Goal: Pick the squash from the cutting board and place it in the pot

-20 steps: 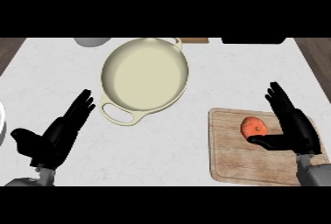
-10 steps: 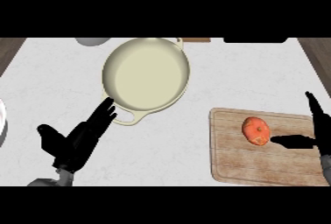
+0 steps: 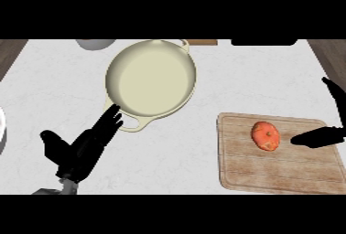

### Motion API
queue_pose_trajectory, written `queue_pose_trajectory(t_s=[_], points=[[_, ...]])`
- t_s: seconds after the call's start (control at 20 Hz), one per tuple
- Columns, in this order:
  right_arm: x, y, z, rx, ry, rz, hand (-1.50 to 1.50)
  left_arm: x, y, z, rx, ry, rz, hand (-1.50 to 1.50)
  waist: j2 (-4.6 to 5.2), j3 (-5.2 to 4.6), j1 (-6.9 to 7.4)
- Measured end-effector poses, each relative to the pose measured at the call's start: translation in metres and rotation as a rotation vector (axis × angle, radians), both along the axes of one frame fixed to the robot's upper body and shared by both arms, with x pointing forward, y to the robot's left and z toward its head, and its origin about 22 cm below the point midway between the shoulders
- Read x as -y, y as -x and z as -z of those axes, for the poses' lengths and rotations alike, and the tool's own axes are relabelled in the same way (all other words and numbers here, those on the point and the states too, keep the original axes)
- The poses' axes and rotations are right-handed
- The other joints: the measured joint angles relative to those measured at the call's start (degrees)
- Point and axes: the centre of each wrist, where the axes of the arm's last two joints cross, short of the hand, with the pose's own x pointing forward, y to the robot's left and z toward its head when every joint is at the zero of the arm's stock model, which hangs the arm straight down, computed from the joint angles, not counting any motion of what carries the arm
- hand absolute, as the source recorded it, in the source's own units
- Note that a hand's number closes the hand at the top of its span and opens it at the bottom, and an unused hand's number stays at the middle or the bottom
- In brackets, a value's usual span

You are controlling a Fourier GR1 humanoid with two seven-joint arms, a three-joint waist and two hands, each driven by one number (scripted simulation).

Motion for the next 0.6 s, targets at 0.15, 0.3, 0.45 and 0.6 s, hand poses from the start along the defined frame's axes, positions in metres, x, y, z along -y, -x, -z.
queue_pose_trajectory(t_s=[0.15,0.3,0.45,0.6], points=[[-0.018,0.0,-0.036,-0.076,-0.026,0.004,-1.5,-0.001,-0.001,-0.001,0.0,-0.001,0.0,0.0,-0.02,0.0,0.01],[-0.029,0.005,-0.06,-0.114,-0.047,0.012,-1.5,-0.002,-0.003,-0.006,-0.001,-0.001,0.002,0.0,0.01,0.03,0.09],[-0.041,0.005,-0.068,-0.121,-0.082,0.008,-1.5,0.001,-0.004,-0.005,0.002,0.0,0.009,0.0,0.1,0.05,0.32],[-0.048,0.002,-0.069,-0.13,-0.115,0.004,-1.5,0.002,-0.002,-0.002,0.002,0.0,0.014,0.0,0.18,0.08,0.53]])
